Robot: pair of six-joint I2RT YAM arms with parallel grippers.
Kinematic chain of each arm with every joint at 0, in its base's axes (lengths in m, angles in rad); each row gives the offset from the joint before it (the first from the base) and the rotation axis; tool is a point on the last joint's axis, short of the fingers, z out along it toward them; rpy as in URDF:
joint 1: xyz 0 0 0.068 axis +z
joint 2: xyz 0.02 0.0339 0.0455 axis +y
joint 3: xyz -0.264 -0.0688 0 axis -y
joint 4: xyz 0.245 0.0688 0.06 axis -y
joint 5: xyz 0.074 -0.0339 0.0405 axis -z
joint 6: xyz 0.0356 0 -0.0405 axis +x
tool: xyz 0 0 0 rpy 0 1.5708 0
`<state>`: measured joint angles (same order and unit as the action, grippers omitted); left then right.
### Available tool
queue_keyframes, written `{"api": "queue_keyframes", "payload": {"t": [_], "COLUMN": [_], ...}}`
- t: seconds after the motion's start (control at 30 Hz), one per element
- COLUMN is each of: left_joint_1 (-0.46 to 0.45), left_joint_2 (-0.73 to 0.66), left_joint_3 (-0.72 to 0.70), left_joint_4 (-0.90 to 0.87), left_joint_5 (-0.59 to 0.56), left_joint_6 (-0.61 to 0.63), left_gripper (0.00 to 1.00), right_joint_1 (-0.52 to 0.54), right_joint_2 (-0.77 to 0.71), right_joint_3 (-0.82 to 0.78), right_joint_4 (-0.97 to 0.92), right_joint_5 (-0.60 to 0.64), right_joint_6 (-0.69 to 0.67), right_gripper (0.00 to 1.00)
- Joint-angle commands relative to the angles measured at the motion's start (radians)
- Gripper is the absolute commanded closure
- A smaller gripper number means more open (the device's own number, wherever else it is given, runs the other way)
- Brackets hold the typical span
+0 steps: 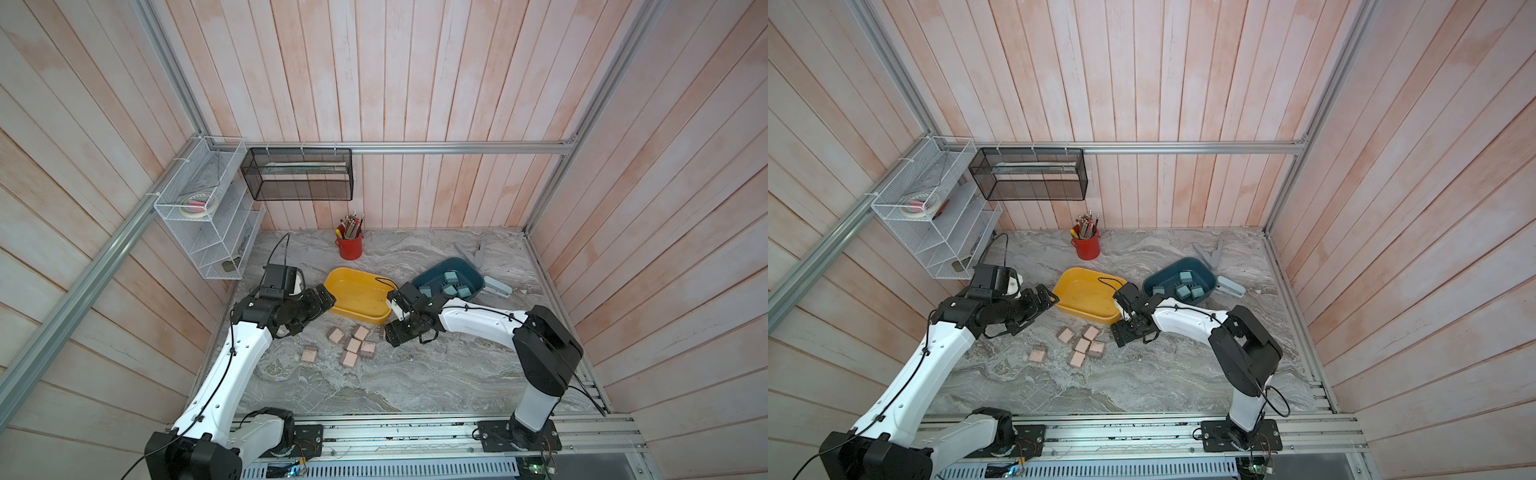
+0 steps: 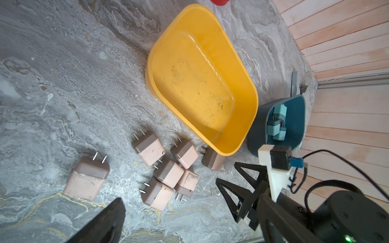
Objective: Place the plugs by color into the storage box
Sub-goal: Pick up the plug from the center of the board.
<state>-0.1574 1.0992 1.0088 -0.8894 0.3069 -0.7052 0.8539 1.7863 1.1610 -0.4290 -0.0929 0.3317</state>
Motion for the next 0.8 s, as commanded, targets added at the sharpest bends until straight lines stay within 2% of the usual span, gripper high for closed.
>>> {"api": "queue_keyframes", "payload": {"t": [0.0, 0.33, 0.77], "left_joint_1": [0.001, -0.002, -0.001], "left_joint_2": [-0.044, -0.096, -0.167], "left_joint_3": [-0.071, -0.05, -0.139], "left_joint_4": [0.012, -0.136, -0.112], "left_joint_5": [0.04, -0.051, -0.022], "left_joint_6": [-0.045, 0.053, 0.0], "left_gripper": [0.0, 0.0, 0.0], "right_joint_1": [-0.002, 0.002, 0.032], "right_joint_2": [0.021, 0.105, 0.106], "right_joint_3": [-0.016, -0.034, -0.051], "right_joint_4": [0.156, 0.3, 0.319], "right_joint_5": [-0.007, 0.041, -0.035], "right_joint_6": [-0.021, -0.085, -0.048], "right_gripper": [0.16, 0.17, 0.27]}}
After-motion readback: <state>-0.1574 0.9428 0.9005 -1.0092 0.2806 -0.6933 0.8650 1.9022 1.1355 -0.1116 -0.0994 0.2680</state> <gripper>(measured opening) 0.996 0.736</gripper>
